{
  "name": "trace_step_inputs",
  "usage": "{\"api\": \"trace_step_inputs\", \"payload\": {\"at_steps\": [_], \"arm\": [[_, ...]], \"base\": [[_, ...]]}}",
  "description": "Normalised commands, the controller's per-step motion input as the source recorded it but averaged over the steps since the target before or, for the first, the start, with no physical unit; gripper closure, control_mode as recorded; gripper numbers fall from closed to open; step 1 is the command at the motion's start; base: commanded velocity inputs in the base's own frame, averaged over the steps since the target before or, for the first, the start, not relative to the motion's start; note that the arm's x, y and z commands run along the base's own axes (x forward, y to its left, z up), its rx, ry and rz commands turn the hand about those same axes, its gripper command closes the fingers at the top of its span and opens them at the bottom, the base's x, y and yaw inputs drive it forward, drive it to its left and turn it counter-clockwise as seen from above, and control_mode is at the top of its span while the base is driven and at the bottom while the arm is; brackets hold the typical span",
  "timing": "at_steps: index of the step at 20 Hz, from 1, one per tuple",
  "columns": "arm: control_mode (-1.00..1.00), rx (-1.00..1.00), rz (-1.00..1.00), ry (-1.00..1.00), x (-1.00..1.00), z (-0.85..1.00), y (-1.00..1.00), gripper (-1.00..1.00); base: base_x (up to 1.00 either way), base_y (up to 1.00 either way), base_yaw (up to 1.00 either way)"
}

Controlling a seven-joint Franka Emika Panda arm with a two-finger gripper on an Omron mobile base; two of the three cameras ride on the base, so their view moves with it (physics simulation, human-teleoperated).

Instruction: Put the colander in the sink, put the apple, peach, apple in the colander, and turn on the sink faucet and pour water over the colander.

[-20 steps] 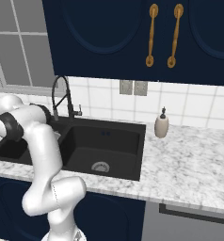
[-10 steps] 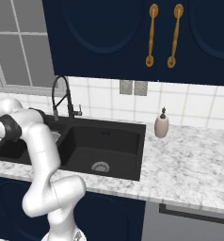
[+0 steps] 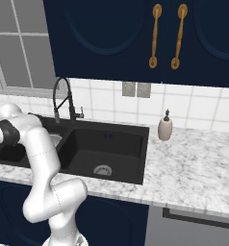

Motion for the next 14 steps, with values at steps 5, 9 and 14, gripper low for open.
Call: {"api": "trace_step_inputs", "payload": {"at_steps": [5, 9, 14], "arm": [[-1.0, 0.0, 0.0, 0.01, 0.23, -0.12, 0.2, -1.0], [-1.0, 0.0, 0.0, 0.0, 0.28, -0.04, 0.11, -1.0], [-1.0, 0.0, 0.0, 0.01, 0.31, -0.05, 0.31, -1.0]], "base": [[0.0, 0.0, 0.0], [0.0, 0.0, 0.0], [0.0, 0.0, 0.0]]}}
